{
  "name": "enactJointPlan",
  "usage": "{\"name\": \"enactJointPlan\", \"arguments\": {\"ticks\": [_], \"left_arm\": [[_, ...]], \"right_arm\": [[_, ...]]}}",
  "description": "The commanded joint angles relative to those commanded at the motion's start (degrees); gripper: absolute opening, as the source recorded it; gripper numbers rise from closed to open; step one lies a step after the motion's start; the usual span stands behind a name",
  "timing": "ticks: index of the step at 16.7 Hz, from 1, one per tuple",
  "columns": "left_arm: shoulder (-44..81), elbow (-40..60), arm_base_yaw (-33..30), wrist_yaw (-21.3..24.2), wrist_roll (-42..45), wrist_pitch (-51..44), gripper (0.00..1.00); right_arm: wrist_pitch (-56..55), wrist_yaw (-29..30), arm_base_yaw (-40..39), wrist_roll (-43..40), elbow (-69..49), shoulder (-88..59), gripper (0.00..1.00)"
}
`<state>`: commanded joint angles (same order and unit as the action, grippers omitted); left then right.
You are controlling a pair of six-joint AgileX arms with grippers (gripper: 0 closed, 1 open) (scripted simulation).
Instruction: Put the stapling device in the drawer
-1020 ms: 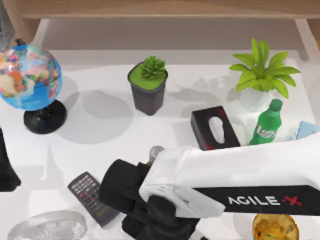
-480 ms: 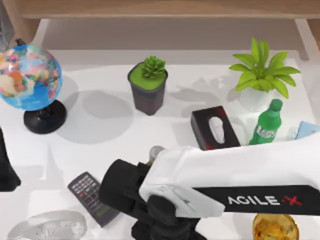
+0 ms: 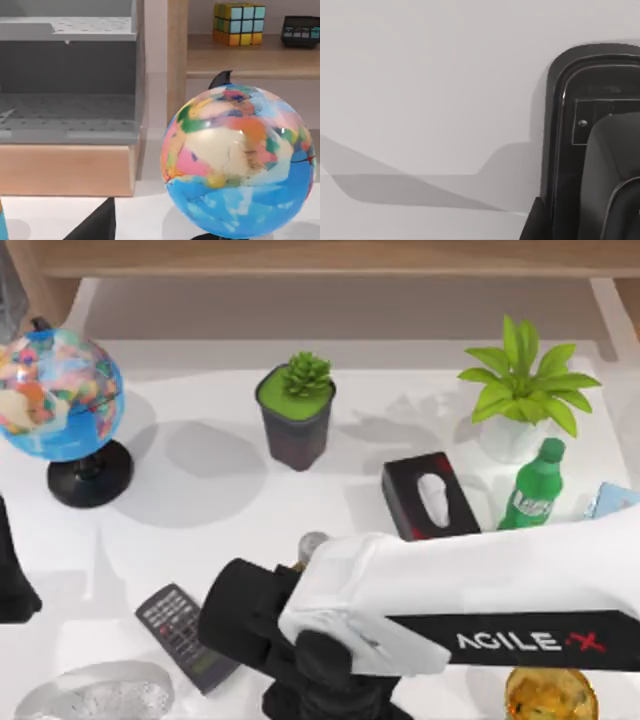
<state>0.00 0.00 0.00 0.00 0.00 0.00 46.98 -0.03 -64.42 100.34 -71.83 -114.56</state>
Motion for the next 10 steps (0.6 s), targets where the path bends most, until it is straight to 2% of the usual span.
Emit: {"name": "enactJointPlan", "arguments": {"ticks": [5,10], "left_arm": [[0.0,0.0,0.0,0.0,0.0,0.0,1.00],[0.0,0.0,0.0,0.0,0.0,0.0,1.00]], "right_arm": [[0.9,-2.4,-2.2,-0.2,-0.8,4.7,0.00],[5.7,-0.3,-0.2,0.0,-3.1,3.1,0.00]]}}
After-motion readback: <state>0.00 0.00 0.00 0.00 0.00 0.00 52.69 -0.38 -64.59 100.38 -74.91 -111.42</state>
